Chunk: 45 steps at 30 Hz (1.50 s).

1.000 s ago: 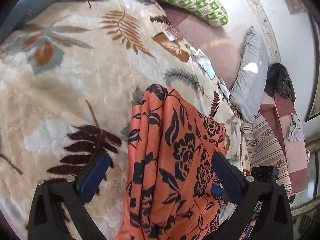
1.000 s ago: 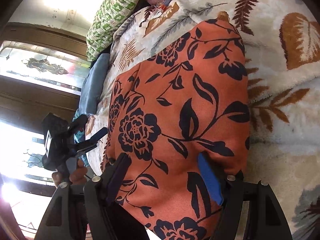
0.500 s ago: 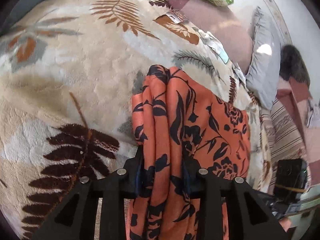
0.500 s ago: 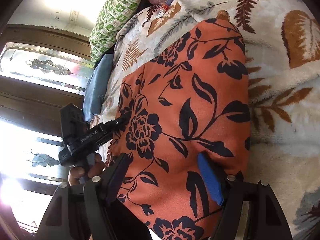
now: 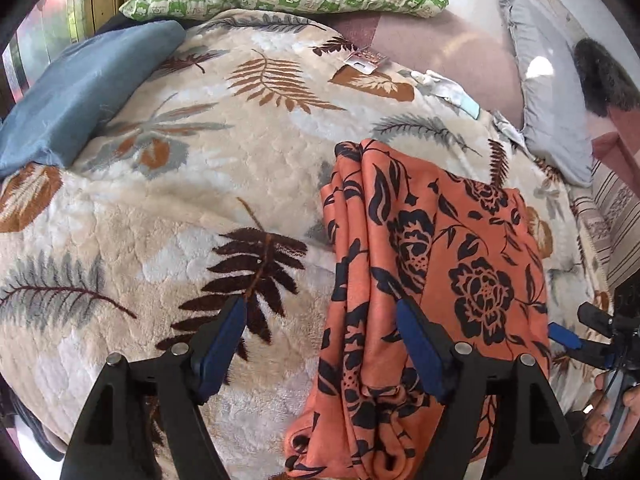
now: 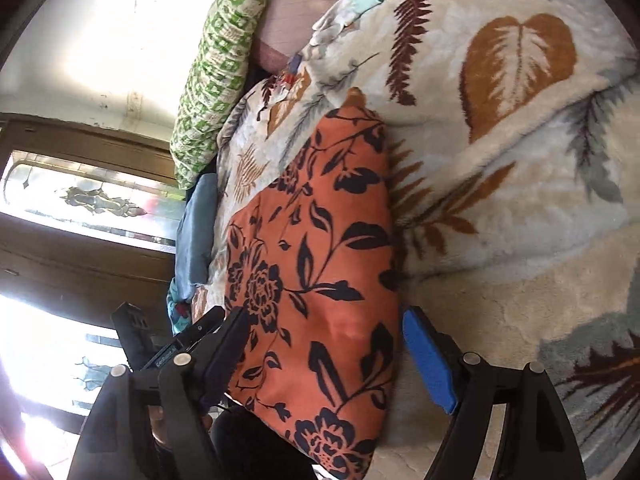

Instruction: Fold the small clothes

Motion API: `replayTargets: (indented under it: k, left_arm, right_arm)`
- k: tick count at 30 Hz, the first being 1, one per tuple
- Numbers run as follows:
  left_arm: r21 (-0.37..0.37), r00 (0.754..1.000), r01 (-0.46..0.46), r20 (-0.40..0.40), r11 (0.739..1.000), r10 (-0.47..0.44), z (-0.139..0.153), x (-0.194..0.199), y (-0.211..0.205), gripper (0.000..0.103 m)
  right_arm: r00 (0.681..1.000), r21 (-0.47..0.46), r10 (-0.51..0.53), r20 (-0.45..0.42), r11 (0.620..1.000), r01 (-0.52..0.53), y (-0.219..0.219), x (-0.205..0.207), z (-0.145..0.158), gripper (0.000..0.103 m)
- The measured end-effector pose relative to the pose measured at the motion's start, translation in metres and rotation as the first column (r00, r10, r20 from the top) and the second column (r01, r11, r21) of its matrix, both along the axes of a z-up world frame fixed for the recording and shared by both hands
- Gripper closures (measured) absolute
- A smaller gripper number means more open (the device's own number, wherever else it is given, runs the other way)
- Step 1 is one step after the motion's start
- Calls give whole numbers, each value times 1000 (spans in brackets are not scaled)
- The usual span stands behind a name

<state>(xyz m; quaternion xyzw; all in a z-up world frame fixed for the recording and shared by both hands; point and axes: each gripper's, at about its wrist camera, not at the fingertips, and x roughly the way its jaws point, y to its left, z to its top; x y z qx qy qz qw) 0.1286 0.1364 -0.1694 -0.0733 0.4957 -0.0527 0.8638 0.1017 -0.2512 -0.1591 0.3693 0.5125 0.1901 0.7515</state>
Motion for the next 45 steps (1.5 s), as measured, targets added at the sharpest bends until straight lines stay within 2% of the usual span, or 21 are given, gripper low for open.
replayTargets:
  k: [5, 7, 14, 21, 22, 23, 24, 25, 26, 27, 30, 35, 40, 42, 45]
  left_arm:
    - [129, 999, 12, 37, 992, -17, 5, -9, -15, 25]
    - [146, 998, 25, 45, 989, -32, 7, -10, -18, 25]
    - [101, 998, 56, 2, 993, -57, -1, -2, -21, 25]
    - [-5, 997, 26, -73, 1000, -27, -20, 8, -17, 22]
    - [-33, 996, 30, -78, 999, -32, -21, 9, -16, 24]
    - [-76, 996, 44, -80, 996, -50, -23, 10, -16, 45]
    - [-145, 992, 60, -104, 988, -75, -27, 12, -15, 60]
    - [-165, 991, 35, -125, 986, -56, -29, 13, -15, 64]
    - [-153, 991, 27, -124, 988, -46, -27, 12, -17, 68]
    - [-135, 992, 36, -114, 990, -52, -24, 10, -21, 71]
    - [-47, 996, 66, -52, 997, -68, -4, -2, -39, 78]
    - [-42, 993, 107, 60, 993, -104, 49, -17, -67, 79]
    - [-60, 974, 163, 169, 985, -151, 104, -17, -104, 79]
    - [-51, 967, 184, 189, 981, -172, 114, -10, -122, 79]
    - [-53, 968, 189, 178, 980, -177, 108, 1, -143, 78]
  right_arm:
    - [1000, -38, -16, -20, 999, 15, -1, -1, -7, 22]
    - [1000, -37, -11, -23, 999, 10, 1, 1, -8, 22]
    - [999, -2, -4, -54, 1000, 4, 13, 18, -24, 22]
    - [997, 41, 36, -66, 999, -33, 34, 33, -40, 20]
    - [997, 30, 42, -61, 999, -40, 38, 34, -39, 20]
    - [997, 17, 56, -54, 998, -55, 42, 36, -39, 20]
    - [996, -3, 77, -50, 997, -78, 47, 38, -38, 24]
    - [994, -18, 92, -52, 995, -93, 51, 39, -37, 29]
    - [993, -21, 104, -59, 994, -106, 54, 38, -36, 46]
    - [992, -44, 114, -56, 992, -116, 57, 37, -32, 54]
    - [992, -86, 126, -8, 988, -127, 59, 31, -10, 63]
    - [982, -162, 162, 98, 976, -145, 52, 21, 46, 64]
    - [967, -194, 153, 202, 974, -114, 13, 19, 113, 64]
    - [962, -217, 151, 229, 971, -101, -4, 21, 130, 64]
    - [962, -227, 132, 239, 971, -77, -26, 26, 137, 64]
